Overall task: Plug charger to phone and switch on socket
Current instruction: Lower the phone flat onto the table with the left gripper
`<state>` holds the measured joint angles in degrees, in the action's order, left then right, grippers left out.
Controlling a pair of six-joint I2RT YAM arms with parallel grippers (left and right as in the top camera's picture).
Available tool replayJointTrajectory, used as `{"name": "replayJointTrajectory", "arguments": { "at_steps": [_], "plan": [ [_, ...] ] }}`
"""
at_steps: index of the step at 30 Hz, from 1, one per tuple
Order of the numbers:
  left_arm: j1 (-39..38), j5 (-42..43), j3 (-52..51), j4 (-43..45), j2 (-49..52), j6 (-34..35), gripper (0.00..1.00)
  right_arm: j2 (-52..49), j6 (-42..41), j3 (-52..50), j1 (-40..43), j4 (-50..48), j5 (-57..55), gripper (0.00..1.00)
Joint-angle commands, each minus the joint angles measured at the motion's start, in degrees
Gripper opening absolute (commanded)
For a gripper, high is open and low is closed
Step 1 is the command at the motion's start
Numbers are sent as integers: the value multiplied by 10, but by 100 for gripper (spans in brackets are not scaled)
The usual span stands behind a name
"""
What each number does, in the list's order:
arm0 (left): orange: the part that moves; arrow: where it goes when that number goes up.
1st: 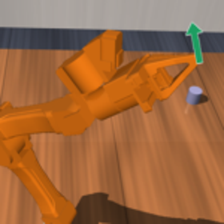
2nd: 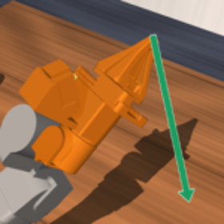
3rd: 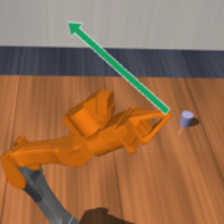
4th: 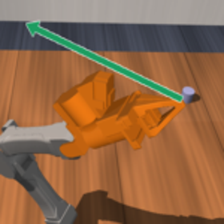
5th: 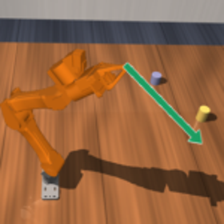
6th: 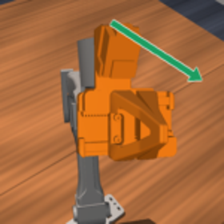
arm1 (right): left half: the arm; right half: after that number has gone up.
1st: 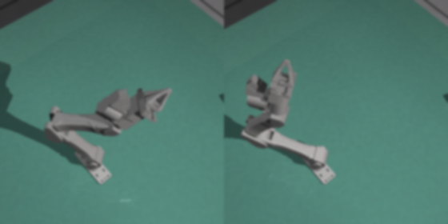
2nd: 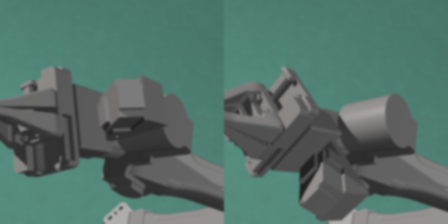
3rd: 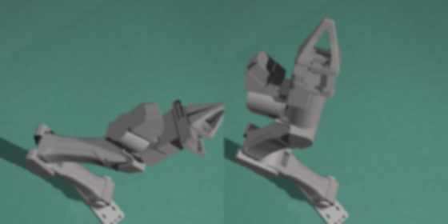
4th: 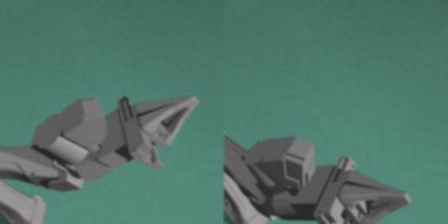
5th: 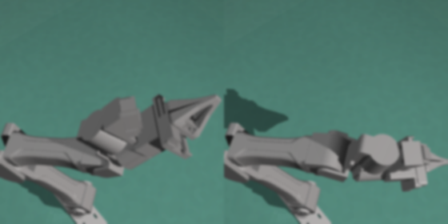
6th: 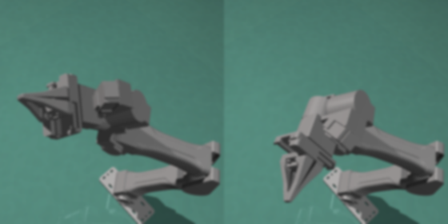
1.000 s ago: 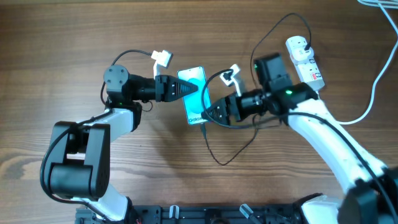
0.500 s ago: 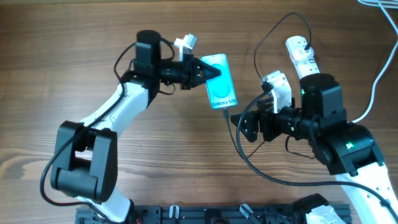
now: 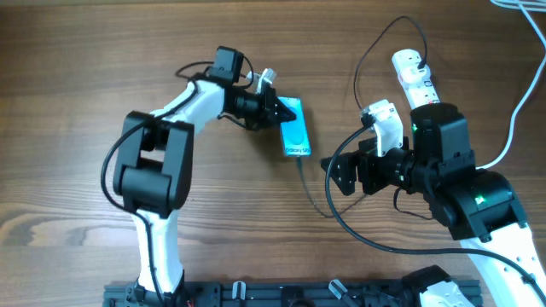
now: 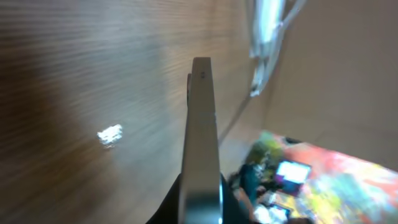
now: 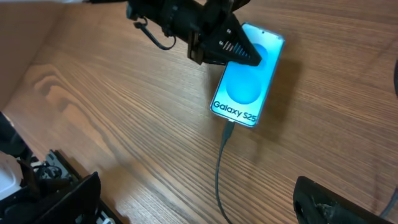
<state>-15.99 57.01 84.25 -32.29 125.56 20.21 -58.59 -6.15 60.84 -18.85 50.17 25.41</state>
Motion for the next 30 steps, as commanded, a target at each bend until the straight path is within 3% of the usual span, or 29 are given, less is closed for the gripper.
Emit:
{"name": "replayJointTrajectory", "arguments": {
  "at_steps": [1,4,8,12,25,30],
  "plan": [
    [-12,-93,37,-69,7,-149,4,-9,0,5,1,2,-33,100],
    [-20,-107,37,-85,8,-186,4,-23,-1,5,1,-3,-32,100],
    [-22,-122,37,-64,12,-184,4,-50,-3,5,1,0,-32,100],
    [-23,-119,37,-45,45,-150,4,-81,-5,5,1,2,-32,100],
    [-23,-119,18,-18,124,-133,5,-127,-31,5,1,14,-32,100],
    [-22,-122,18,-18,124,-124,21,-129,-33,5,1,13,-32,100]
  ]
}}
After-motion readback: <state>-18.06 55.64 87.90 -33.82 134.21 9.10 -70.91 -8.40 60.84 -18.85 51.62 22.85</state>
